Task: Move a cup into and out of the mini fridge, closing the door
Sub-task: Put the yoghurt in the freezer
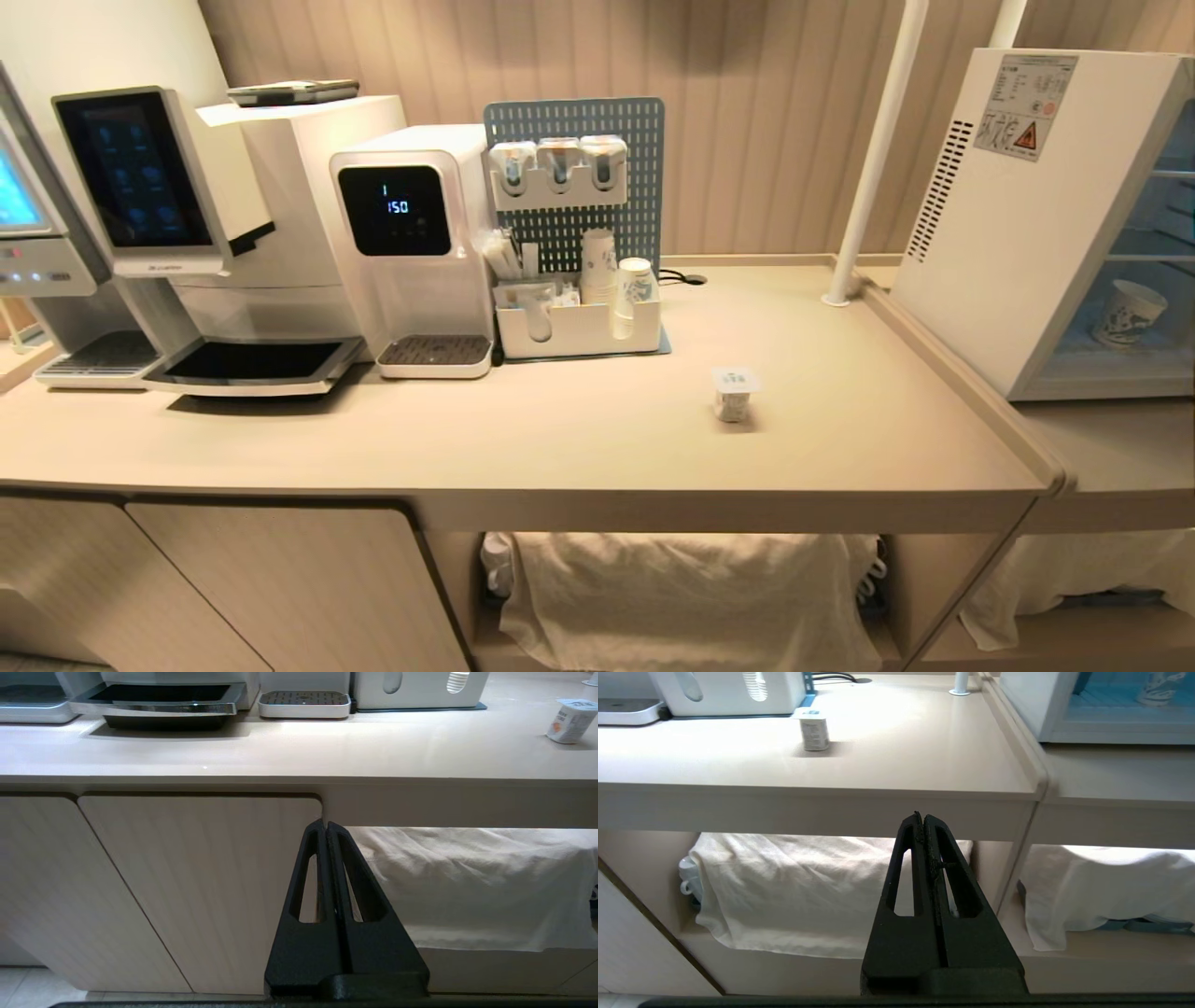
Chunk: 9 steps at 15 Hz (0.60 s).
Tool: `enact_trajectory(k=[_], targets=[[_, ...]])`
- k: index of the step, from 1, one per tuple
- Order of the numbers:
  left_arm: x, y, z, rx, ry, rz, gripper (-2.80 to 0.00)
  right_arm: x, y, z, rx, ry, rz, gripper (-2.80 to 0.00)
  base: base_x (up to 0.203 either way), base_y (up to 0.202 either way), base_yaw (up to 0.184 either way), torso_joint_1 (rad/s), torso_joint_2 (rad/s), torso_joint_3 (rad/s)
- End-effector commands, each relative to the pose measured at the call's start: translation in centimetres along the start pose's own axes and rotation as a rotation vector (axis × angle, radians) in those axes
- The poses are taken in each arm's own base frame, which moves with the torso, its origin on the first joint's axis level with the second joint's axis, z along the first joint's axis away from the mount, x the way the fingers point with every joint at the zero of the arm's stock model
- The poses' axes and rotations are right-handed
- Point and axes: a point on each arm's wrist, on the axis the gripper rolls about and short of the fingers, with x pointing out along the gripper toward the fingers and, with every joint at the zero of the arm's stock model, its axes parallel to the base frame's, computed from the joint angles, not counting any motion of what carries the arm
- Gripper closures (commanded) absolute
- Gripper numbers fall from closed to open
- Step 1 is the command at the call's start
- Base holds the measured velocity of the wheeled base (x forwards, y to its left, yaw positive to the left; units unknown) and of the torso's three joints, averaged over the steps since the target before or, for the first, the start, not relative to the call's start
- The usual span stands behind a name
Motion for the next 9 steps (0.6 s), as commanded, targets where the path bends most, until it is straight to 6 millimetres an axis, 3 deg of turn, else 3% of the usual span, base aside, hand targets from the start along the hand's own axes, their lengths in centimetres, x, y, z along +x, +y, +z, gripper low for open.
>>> enact_trajectory(k=[1,4,7,9], targets=[[0.01,0.0,0.01,0.0,0.001,0.0,0.0,0.01,0.0,0.0,-0.002,0.002,0.002,0.0,0.0,0.193,0.0,0.007,0.01,0.002],[0.0,0.0,0.01,0.001,0.0,0.0,0.0,0.01,0.0,0.0,-0.001,0.002,0.002,0.0,0.0,0.129,0.004,0.002,0.0,0.004],[0.0,0.0,0.01,0.001,-0.001,0.0,0.0,0.01,0.0,0.0,-0.001,0.002,0.002,0.0,0.003,0.011,0.009,0.001,0.0,0.001],[0.0,0.0,-0.02,0.001,0.0,-0.002,0.0,0.01,0.0,0.0,0.0,0.002,0.002,0.0,0.143,0.003,0.0,0.004,0.0,0.0]])
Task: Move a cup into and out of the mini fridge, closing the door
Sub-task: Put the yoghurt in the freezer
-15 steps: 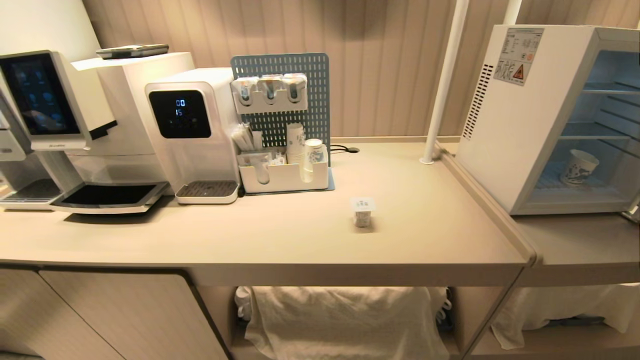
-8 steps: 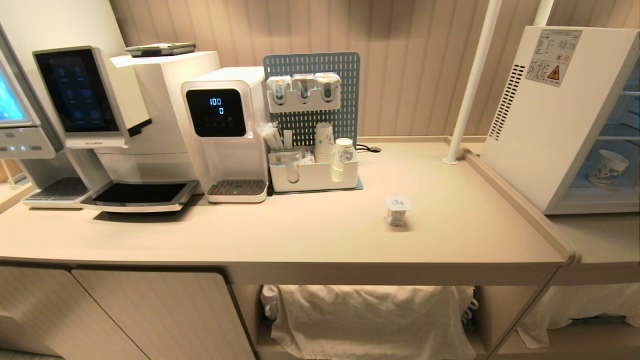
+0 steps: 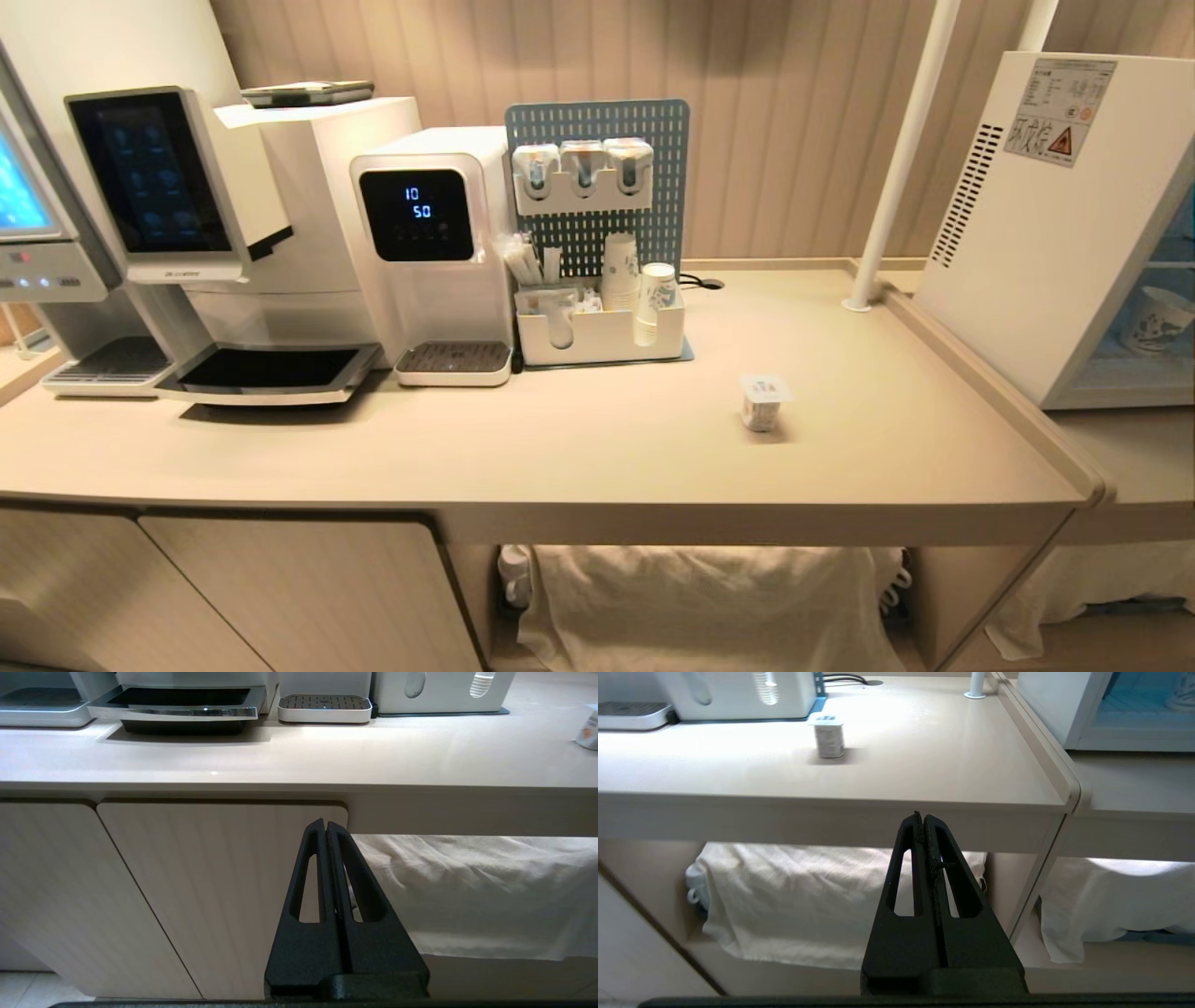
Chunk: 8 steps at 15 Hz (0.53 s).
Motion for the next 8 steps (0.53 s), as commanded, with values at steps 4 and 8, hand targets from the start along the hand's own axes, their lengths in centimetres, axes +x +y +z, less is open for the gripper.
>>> enact_trajectory(k=[4,8], targets=[[-0.01,0.0,0.02,-0.001,-0.002,0.0,0.0,0.02,0.0,-0.01,-0.001,0.002,0.0,0.0,0.173,0.0,0.0,0.002,0.01,0.0],[-0.01,0.0,0.01,-0.002,-0.001,0.0,0.0,-0.2,-0.04,0.59,0.004,-0.018,-0.005,0.0,0.0,0.0,0.0,0.0,0.0,0.0]])
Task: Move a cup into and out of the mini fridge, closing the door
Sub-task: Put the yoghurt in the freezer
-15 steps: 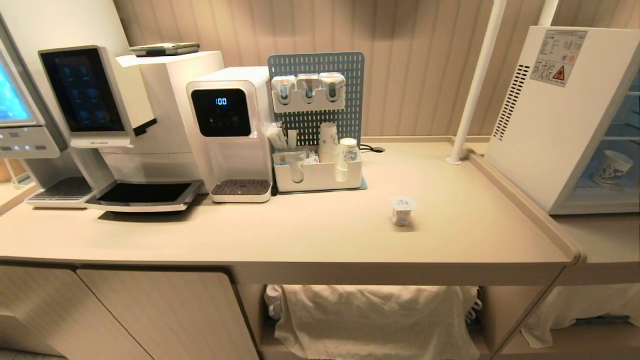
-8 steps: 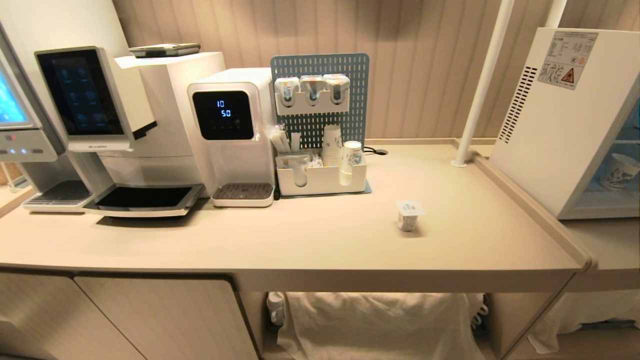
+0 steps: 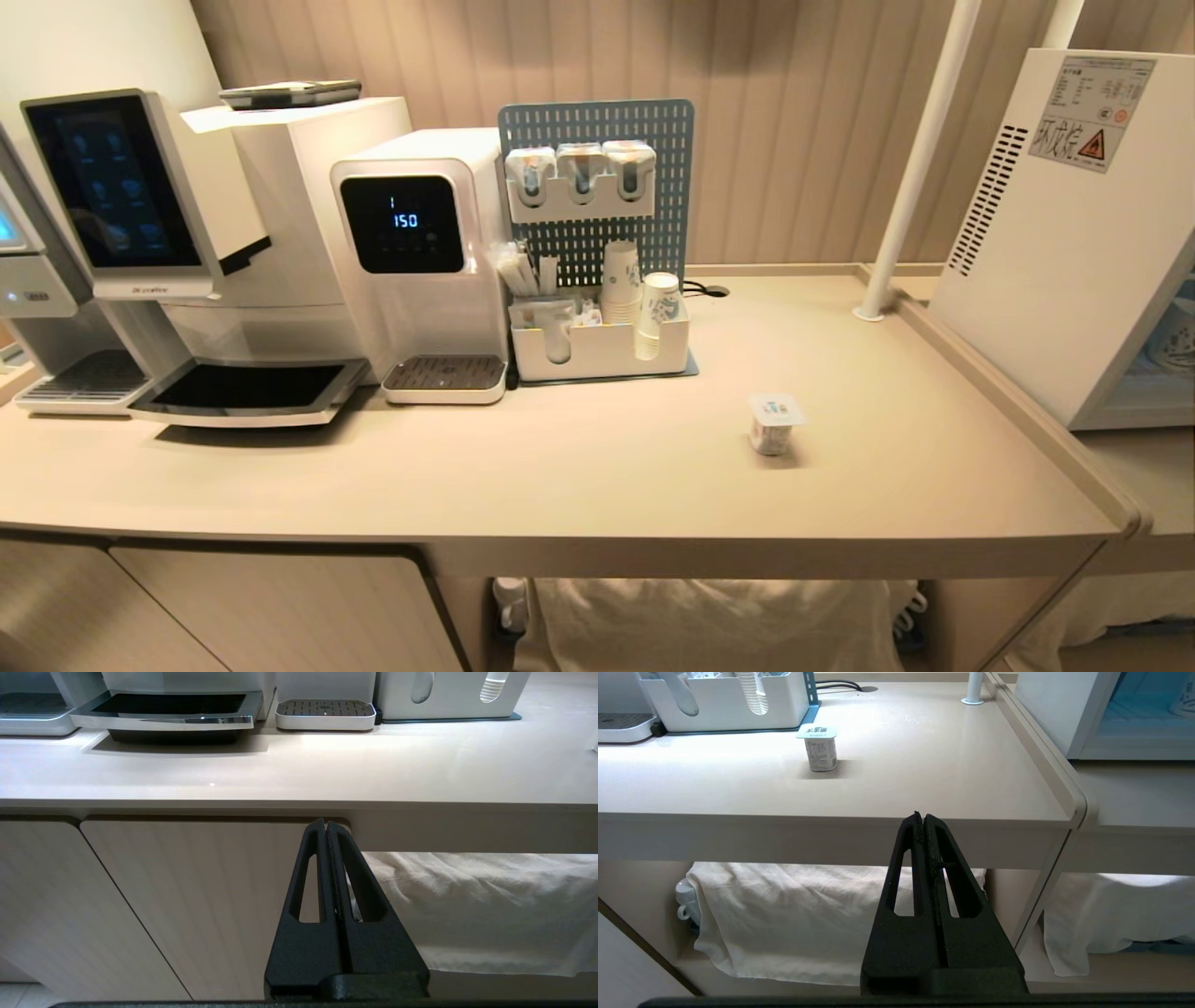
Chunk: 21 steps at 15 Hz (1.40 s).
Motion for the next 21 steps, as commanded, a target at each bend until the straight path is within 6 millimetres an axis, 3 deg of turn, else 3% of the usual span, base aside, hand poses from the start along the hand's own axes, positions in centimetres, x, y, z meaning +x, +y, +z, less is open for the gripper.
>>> enact_trajectory(k=[1,2,4,5,6,8,10,12,16,21], targets=[[0.0,0.0,0.0,-0.001,-0.001,0.0,0.0,-0.6,-0.1,1.9,0.002,-0.051,-0.004,0.0,0.0,0.0,0.0,0.0,0.0,0.0],[0.0,0.0,0.0,-0.001,0.0,0.0,0.0,-1.4,-0.2,4.1,0.009,-0.092,-0.004,0.0,0.0,0.0,0.0,0.0,0.0,0.0],[0.0,0.0,0.0,-0.001,0.0,0.0,0.0,-3.4,-0.5,11.4,0.063,-0.175,0.014,0.0,0.0,0.0,0.0,0.0,0.0,0.0],[0.0,0.0,0.0,-0.001,0.001,0.0,0.0,-3.0,-0.7,14.4,0.096,-0.147,0.034,0.0,0.0,0.0,0.0,0.0,0.0,0.0],[0.0,0.0,0.0,-0.001,0.0,0.0,0.0,-0.7,-0.8,16.9,0.125,-0.044,0.061,0.0,0.0,0.0,0.0,0.0,0.0,0.0],[0.0,0.0,0.0,-0.001,0.0,0.0,0.0,5.9,-0.5,18.2,0.145,0.203,0.135,0.0,0.0,0.0,0.0,0.0,0.0,0.0],[0.0,0.0,0.0,-0.001,0.002,0.0,0.0,13.1,-0.1,16.2,0.113,0.361,0.271,0.0,0.0,0.0,0.0,0.0,0.0,0.0],[0.0,0.0,0.0,0.0,0.001,0.0,0.0,18.6,-0.7,11.5,0.053,0.37,0.452,0.0,0.0,0.0,0.0,0.0,0.0,0.0],[0.0,0.0,0.0,-0.001,0.0,0.001,0.0,24.8,-2.3,2.9,-0.023,0.386,0.601,0.0,0.0,0.0,0.0,0.0,0.0,0.0],[0.0,0.0,0.0,0.0,0.001,0.0,0.0,30.9,-2.8,-5.2,-0.129,0.376,0.626,0.0,0.0,0.0,0.0,0.0,0.0,0.0]])
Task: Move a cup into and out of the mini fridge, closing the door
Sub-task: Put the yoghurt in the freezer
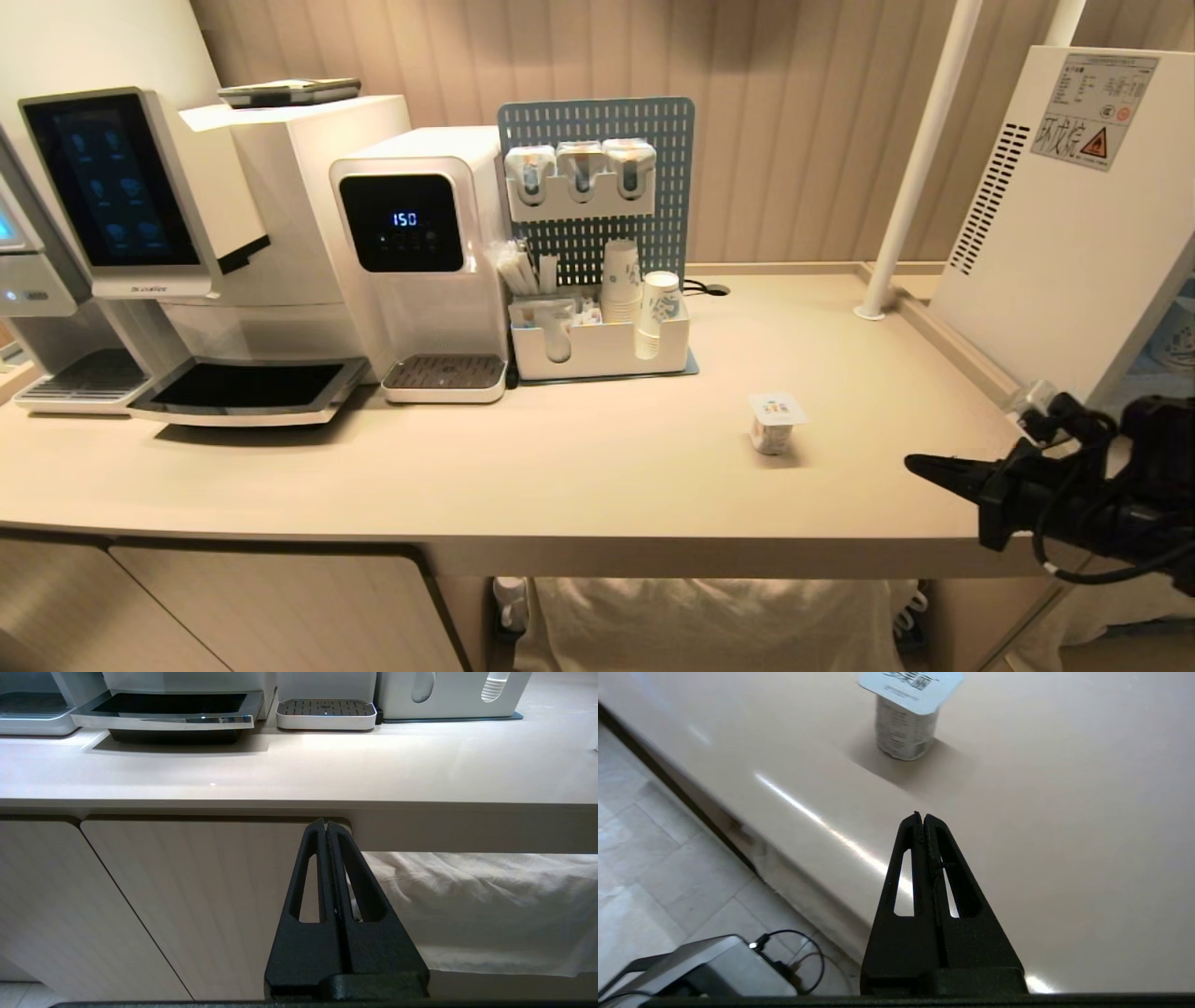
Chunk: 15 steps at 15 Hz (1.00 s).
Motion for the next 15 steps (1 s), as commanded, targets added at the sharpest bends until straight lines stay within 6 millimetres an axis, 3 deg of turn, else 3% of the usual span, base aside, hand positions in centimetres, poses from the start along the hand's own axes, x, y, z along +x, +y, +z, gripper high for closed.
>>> enact_trajectory(k=[1,2,5,7,15], targets=[[0.0,0.0,0.0,0.0,-0.001,0.0,0.0,5.1,-1.6,-4.4,-0.004,0.06,0.015,0.0,0.0,0.0,0.0,0.0,0.0,0.0],[0.0,0.0,0.0,0.0,-0.001,0.0,0.0,6.8,-2.1,-4.1,-0.057,0.042,-0.001,-2.8,0.0,0.0,0.0,0.0,0.0,0.0],[0.0,0.0,0.0,-0.001,0.0,-0.001,0.0,11.0,-2.7,-4.0,-0.117,0.042,-0.042,-2.8,0.0,0.0,0.0,0.0,0.0,0.0],[0.0,0.0,0.0,0.0,-0.001,0.0,0.0,12.7,-2.7,-3.5,-0.111,0.048,-0.03,-2.8,0.0,0.0,0.0,0.0,0.0,0.0],[0.0,0.0,0.0,0.0,0.0,0.0,0.0,14.6,-4.3,-0.8,-0.085,0.056,-0.041,-2.8,0.0,0.0,0.0,0.0,0.0,0.0]])
